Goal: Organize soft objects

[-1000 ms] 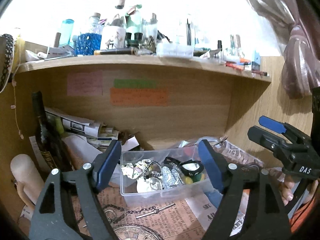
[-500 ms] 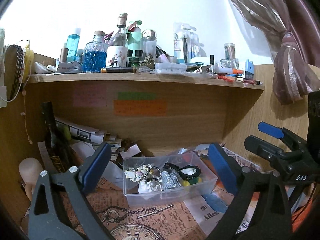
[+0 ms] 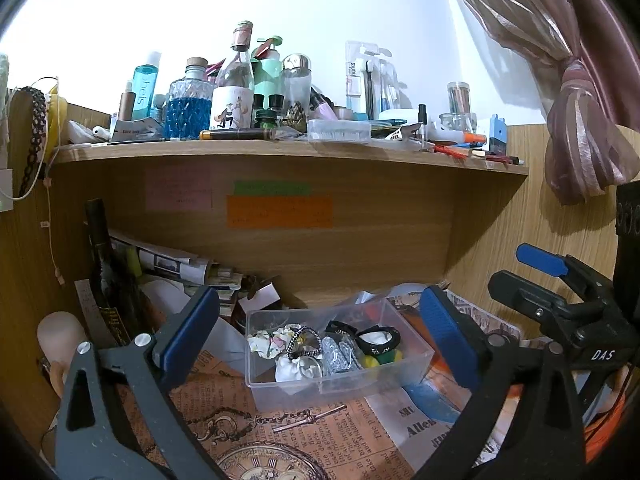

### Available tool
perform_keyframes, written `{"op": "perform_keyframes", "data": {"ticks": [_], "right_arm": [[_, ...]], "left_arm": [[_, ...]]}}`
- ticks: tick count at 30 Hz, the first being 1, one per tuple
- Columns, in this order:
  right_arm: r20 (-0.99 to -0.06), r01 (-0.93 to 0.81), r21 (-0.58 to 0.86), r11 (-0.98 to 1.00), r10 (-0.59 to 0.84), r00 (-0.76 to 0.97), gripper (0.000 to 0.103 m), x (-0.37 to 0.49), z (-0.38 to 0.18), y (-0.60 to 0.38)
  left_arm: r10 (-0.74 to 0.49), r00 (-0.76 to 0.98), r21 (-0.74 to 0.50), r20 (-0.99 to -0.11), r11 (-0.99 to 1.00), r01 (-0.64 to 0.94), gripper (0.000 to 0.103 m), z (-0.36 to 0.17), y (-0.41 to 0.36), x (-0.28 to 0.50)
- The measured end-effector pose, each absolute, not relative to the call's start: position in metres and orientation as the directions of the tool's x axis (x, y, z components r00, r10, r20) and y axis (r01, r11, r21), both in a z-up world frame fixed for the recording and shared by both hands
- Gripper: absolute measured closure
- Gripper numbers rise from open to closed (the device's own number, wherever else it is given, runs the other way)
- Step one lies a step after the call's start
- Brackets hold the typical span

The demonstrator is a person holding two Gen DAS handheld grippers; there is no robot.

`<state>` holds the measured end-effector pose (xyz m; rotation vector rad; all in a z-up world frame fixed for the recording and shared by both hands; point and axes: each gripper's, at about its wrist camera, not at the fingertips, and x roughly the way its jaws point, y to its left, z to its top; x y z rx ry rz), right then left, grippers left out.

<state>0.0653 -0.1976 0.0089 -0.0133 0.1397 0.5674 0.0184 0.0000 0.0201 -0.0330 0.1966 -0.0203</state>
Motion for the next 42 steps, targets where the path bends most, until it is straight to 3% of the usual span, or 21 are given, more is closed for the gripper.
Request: {"op": "perform_keyframes", "data": {"ticks": [42], "right_arm": [[-0.150,-0.533,0.032,0.845,0.532,0.833,0.000,0.069,0.004,-0.198]], "left_arm": [[-0.040,0.974,-0.034,-0.223,0.999,0.034,0.000,0.009,-0.001,0.026]]}}
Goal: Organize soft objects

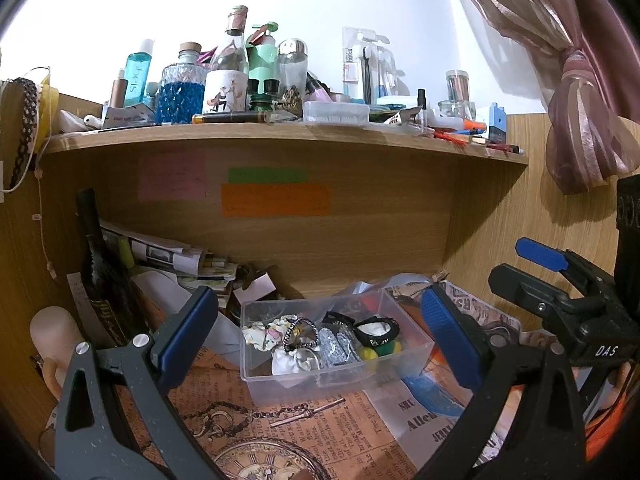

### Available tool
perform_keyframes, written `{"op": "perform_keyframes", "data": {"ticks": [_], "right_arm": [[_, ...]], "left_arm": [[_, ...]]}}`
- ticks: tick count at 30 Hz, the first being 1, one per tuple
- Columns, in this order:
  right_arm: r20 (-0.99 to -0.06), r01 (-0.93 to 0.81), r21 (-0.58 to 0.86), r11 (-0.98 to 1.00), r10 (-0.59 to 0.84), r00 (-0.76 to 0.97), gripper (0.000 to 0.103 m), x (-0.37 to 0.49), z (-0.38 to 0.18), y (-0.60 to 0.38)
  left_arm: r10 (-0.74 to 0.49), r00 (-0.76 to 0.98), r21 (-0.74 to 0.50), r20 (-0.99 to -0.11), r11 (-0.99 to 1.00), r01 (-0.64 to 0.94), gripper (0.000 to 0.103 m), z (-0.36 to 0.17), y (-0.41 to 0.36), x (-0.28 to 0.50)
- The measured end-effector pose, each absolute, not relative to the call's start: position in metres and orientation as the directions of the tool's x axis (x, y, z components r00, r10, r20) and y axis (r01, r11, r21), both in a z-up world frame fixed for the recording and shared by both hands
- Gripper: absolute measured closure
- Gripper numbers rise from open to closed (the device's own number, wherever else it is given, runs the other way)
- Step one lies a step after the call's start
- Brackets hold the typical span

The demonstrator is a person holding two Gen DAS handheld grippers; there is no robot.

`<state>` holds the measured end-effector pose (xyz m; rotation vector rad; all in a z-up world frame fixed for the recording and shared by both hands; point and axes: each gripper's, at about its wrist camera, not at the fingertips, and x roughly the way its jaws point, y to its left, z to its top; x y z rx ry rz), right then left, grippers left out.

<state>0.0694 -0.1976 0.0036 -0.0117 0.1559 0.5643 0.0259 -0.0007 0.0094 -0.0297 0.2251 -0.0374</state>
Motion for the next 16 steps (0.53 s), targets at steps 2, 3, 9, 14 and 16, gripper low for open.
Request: {"op": "perform_keyframes", "data": {"ticks": [2,3,9,14,16], "right_arm": [[-0.152,-0.534,0.032,0.845,0.532,0.833,0.000,0.0700,0.0032,-0.1969],[-0.154,-0.533,0.031,0.846,0.531,0.833,0.000,0.0697,0.0029,-0.1963],[-0.160,-0.531,0.033,0.847,0.528,0.834,0.000,0.0706,0.0016,-0.1948],[-0.166,-0.530,0.036,0.847,0.528,0.833,0.000,0.0716,0.0007,-0.1938],[-0.170,-0.531,0.036,0.847,0.528,0.832,0.000,0.0723,0.0001,-0.1932]], "left_arm": [[-0.033,0.975,-0.028,-0.222,0.999,0.028,0.000,0.0086,-0.0019,0.0262],[-0.031,0.975,-0.026,-0.222,0.999,0.026,0.000,0.0084,-0.0021,0.0263],[-0.038,0.974,-0.036,-0.225,0.999,0.031,0.000,0.0091,-0.0001,0.0261],[-0.041,0.972,-0.039,-0.230,0.999,0.033,0.000,0.0094,0.0008,0.0267],[-0.045,0.971,-0.041,-0.235,0.999,0.036,0.000,0.0093,0.0016,0.0277]]}}
